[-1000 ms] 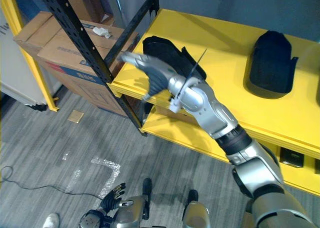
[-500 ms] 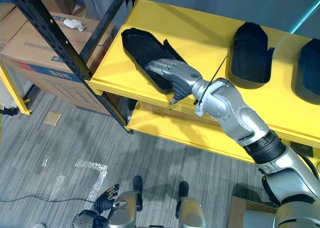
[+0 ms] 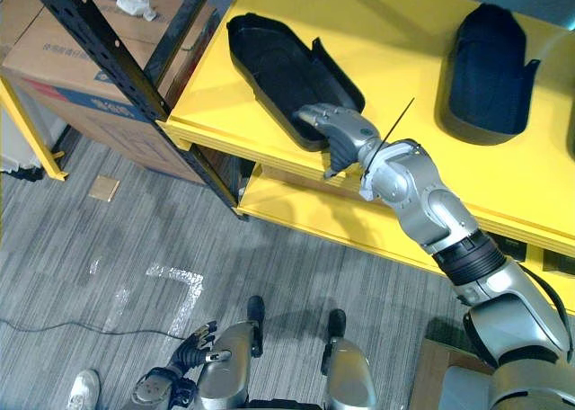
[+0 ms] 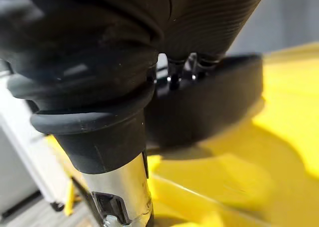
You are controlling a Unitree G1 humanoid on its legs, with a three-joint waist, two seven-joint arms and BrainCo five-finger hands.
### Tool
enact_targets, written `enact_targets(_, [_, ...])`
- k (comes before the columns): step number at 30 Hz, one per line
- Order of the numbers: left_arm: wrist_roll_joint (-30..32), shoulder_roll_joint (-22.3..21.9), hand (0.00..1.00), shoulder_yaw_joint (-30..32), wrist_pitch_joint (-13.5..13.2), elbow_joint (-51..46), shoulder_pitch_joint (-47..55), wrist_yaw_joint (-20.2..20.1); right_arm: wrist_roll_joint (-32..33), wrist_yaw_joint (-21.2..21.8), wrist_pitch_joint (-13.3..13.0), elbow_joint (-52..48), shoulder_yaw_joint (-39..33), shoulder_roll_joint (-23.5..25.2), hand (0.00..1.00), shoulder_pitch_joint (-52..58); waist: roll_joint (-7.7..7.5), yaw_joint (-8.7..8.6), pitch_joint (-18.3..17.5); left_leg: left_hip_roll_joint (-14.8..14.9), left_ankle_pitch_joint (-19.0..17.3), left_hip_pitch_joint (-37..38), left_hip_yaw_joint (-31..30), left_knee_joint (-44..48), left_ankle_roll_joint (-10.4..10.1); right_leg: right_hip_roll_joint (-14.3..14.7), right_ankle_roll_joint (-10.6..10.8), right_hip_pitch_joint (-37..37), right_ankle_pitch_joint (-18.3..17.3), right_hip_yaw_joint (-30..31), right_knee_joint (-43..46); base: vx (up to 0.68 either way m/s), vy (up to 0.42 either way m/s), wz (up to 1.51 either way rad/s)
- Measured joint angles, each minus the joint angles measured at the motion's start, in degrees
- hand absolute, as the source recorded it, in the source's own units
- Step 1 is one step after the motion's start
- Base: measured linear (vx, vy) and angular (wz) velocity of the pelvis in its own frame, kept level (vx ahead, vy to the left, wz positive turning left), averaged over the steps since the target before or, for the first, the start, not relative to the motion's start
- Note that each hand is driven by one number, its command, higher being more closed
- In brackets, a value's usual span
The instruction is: Walk over and take plastic housings, then place them on the shelf
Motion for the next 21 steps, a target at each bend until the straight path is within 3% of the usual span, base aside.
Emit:
enact_targets(1, [-0.01, 0.03, 0.00, -0.02, 0.02, 0.02, 0.04, 0.15, 0.07, -0.48, 0.20, 0.49, -0.02, 0.32, 0.00, -0.11, 0.02, -0.11, 0.01, -0.17, 0.02, 0.00, -0.12, 0.00, 0.02, -0.23, 0.06, -0.42, -0.56, -0.06, 1.00, -0.02, 0.000, 0.04])
enact_targets(2, [-0.02, 0.04, 0.00, -0.03, 0.02, 0.02, 0.03, 0.28, 0.07, -1.01, 0.34, 1.46, -0.02, 0.59, 1.00, -0.60, 0.06, -0.19, 0.03, -0.34, 0.06, -0.05, -0.13, -0.01, 0.05, -0.46, 0.04, -0.93, -1.07, -0.05, 2.02, -0.02, -0.002, 0.05])
enact_targets(6, [-0.15, -0.05, 0.00, -0.06, 0.05, -0.01, 0.02, 0.39, 0.14, -1.93, 0.34, 5.30, -0.35, 0.75, 1.00, -2.11, 0.44, -0.30, 0.22, -1.00, 0.52, -0.27, -0.82, -0.40, 0.10, -1.21, 0.02, -2.11, -2.53, -0.46, 4.30, -0.04, -0.005, 0.11])
enact_targets(12, [-0.63, -1.18, 0.00, -0.12, 0.15, -0.74, 0.09, 0.88, 2.63, -5.02, 1.58, 10.54, -3.61, 1.08, 1.00, -7.21, 2.33, 0.62, 0.87, -2.36, 3.14, -0.68, -2.29, -3.01, 0.10, -2.74, -0.15, -3.98, -3.75, -2.18, 7.06, -0.03, -0.015, 0.18])
enact_targets(21, [-0.67, -1.22, 0.00, -0.24, 0.62, -3.59, 1.30, 0.78, 5.74, -4.55, 0.95, 13.66, -4.50, 1.82, 1.00, -8.48, 2.37, 1.47, 0.88, -2.82, 4.25, 0.41, -3.17, -4.79, -0.18, -3.31, -0.44, -3.73, -4.57, -3.20, 8.78, 0.02, -0.016, 0.06])
